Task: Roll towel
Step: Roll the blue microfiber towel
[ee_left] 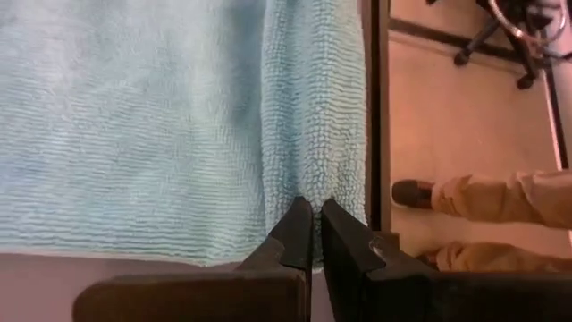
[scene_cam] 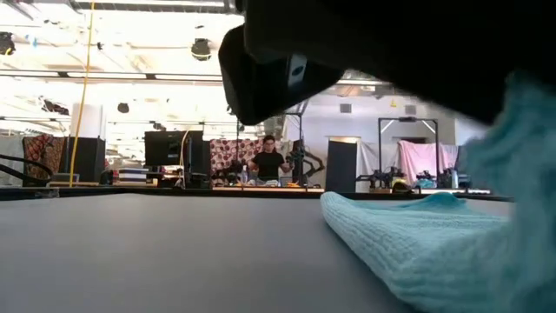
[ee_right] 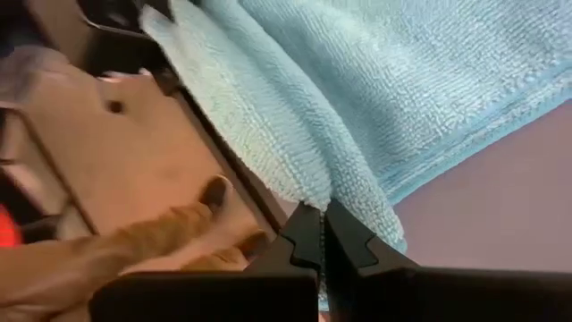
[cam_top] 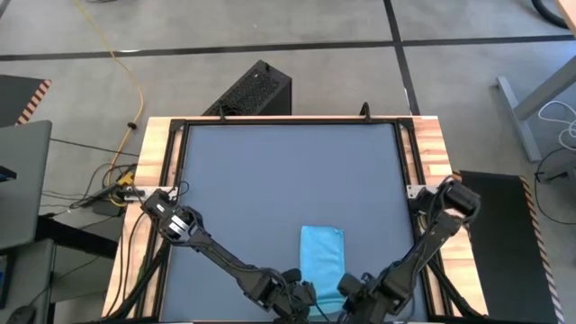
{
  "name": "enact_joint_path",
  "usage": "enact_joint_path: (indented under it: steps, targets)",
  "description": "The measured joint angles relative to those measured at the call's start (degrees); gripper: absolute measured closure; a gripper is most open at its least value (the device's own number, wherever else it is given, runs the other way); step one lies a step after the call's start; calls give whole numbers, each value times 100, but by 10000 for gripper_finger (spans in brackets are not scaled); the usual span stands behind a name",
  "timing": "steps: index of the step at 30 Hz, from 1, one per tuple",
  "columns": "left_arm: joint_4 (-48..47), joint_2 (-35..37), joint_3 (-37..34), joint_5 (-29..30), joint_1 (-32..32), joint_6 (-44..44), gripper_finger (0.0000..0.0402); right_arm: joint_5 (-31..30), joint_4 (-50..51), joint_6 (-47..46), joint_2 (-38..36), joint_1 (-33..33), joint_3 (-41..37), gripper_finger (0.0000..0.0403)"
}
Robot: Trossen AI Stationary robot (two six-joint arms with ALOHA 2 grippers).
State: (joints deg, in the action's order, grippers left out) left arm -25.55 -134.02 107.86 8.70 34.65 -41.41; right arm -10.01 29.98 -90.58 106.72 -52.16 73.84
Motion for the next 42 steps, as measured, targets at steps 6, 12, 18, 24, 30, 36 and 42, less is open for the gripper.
enact_joint_path:
  steps: [6, 12, 18, 24, 30, 36, 42]
  targets:
    - [1196, 337, -1118, -430, -204, -627, 401, -99, -591, 166, -216, 4, -474, 387]
    - [4454, 857, -3334, -937, -357, -2118, 401, 194, -924, 359, 37, 11, -480, 377]
    - [5873, 914, -4112, -942, -267, -2891, 401, 328, -923, 726, 102, 117, -474, 380]
    - [5546, 883, -3840, -1039, -212, -2824, 401, 504, -953, 1018, 107, 254, -476, 379]
    - [4851, 885, -3677, -1362, -207, -3256, 401, 512, -983, 1153, 107, 273, -474, 378]
    - [4612, 885, -3677, -1353, -205, -3879, 401, 253, -907, 1205, 139, 275, -474, 377]
    - [4392, 884, -3675, -1330, -200, -4054, 401, -38, -811, 1326, 139, 275, -474, 377]
